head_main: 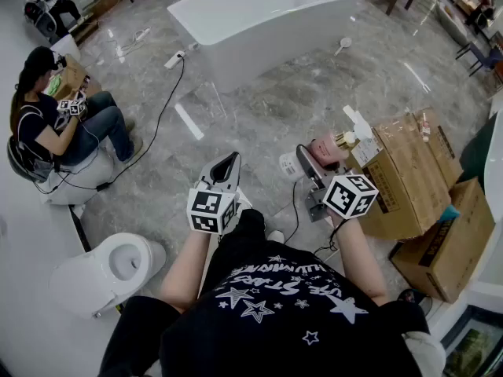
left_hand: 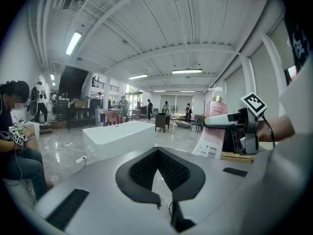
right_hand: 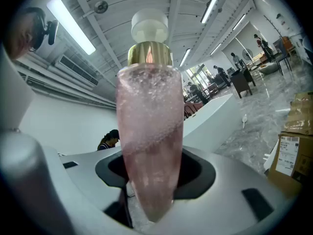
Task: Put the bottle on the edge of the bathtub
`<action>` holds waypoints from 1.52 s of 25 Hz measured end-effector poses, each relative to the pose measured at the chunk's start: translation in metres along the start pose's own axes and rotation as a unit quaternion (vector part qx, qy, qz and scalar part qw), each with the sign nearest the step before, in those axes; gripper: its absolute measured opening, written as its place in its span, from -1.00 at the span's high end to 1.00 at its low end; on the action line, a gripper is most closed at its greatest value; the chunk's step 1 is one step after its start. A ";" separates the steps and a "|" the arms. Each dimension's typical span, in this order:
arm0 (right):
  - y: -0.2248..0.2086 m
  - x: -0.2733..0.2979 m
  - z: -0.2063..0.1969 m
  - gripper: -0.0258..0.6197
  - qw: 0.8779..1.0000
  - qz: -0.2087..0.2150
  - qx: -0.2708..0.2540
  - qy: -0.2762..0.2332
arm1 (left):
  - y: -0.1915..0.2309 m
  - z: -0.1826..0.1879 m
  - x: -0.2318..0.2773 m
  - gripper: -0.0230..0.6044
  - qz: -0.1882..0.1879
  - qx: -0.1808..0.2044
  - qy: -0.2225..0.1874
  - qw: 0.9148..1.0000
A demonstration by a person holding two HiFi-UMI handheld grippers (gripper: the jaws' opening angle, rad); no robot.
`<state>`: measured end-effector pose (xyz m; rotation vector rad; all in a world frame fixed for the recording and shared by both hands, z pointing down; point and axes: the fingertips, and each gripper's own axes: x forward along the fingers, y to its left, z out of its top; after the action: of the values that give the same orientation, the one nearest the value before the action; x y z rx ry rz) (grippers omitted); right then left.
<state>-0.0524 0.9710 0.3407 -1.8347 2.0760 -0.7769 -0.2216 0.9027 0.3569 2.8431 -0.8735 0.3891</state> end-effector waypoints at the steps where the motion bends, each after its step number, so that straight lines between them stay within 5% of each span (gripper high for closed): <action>1: -0.001 -0.001 -0.001 0.21 1.000 0.002 0.001 0.000 | -0.003 -0.002 0.000 0.88 -0.001 -0.002 0.003 1.000; 7: -0.006 -0.004 -0.007 0.21 1.000 0.005 0.008 0.006 | -0.007 -0.011 -0.004 0.88 0.005 -0.015 0.014 1.000; 13: -0.023 0.006 -0.009 0.21 1.000 -0.002 0.019 0.010 | 0.010 -0.015 0.003 0.88 0.007 0.013 0.031 0.999; 21: -0.077 0.059 0.022 0.21 0.999 -0.027 0.027 0.011 | 0.069 -0.002 0.079 0.88 0.025 -0.013 0.021 0.999; 32: -0.156 0.274 0.116 0.21 0.998 -0.052 0.015 0.017 | 0.223 0.074 0.277 0.88 0.011 -0.015 0.009 1.000; 38: -0.167 0.402 0.160 0.21 0.999 -0.021 0.001 0.024 | 0.302 0.102 0.345 0.88 0.018 -0.012 0.012 1.000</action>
<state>0.1038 0.5354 0.3612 -1.8825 2.0714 -0.8421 -0.0971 0.4507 0.3752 2.7990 -0.9194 0.4133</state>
